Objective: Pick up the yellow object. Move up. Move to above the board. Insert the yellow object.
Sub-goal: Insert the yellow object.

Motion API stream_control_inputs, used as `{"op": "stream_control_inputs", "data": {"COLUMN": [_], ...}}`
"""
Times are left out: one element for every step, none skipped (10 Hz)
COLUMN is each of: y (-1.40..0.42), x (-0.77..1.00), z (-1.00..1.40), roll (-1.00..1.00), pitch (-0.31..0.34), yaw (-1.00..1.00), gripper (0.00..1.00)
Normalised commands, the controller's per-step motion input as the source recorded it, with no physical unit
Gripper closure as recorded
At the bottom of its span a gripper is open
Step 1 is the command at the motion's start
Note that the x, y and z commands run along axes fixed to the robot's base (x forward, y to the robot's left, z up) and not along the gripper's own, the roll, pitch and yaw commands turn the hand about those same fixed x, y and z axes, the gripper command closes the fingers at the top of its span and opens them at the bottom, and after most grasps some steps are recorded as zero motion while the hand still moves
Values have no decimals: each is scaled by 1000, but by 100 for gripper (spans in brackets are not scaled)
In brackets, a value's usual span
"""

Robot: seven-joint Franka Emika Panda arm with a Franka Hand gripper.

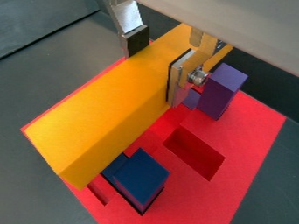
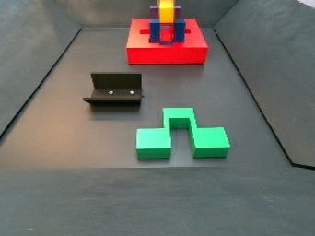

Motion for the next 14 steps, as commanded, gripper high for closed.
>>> {"op": "stream_control_inputs", "data": {"y": [-86,-103,-140,-177,-166,-126,-29,0,6,0,17,14,0,0], "x": [69,0,0,0,49,69,143,234,229,140,63,57,0,0], "z": [-40,-91,-100,-140,-166,-151,-131,-126,-91,-69,-60,-54,-49,-60], "roll": [86,93,113,150,149,136,129,130,124,113,114,109,106,133], "pitch": [30,10,9,16,26,34,50,69,86,84,69,59,49,51], "yaw": [160,123,89,23,0,0,11,31,17,37,106,140,114,60], "gripper": [100,100,100,100,100,100,100,100,100,100,100,100,100,100]}}
